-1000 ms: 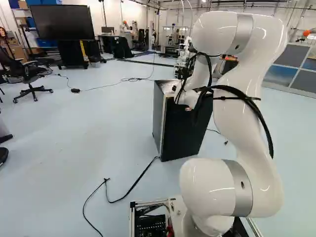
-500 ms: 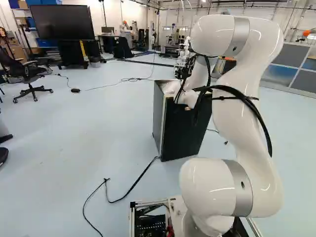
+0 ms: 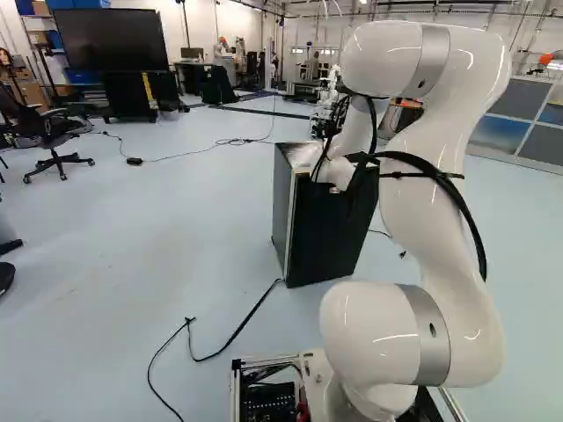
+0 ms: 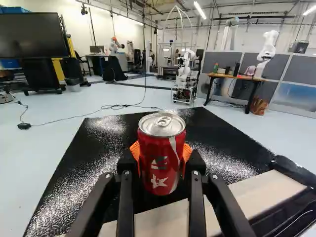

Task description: Grab a drink from the fridge

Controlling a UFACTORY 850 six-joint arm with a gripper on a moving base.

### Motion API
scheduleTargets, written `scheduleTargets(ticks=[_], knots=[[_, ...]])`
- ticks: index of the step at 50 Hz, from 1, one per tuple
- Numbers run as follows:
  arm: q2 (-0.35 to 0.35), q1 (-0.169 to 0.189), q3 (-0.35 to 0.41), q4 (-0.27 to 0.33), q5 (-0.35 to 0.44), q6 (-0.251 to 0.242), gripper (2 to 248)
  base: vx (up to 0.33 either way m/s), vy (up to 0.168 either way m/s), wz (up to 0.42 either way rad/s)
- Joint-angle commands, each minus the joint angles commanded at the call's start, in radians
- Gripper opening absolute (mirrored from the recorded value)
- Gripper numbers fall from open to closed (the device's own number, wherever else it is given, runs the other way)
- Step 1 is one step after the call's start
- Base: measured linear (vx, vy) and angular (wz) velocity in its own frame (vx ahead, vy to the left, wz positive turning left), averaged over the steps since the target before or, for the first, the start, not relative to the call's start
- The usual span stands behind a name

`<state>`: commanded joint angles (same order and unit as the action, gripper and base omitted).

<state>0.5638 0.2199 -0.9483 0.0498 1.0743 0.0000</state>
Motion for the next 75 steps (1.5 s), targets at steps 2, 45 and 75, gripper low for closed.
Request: scheduleTargets(ticks=[2,45,75], knots=[[-0.004,0.0,0.0,0.0,0.0,0.0,98,0.0,0.0,0.0],[-0.084,0.0,0.0,0.0,0.0,0.0,98,0.0,0.0,0.0],[-0.121,-0.01,0.04,-0.002,-0.009,0.0,98,0.0,0.0,0.0]])
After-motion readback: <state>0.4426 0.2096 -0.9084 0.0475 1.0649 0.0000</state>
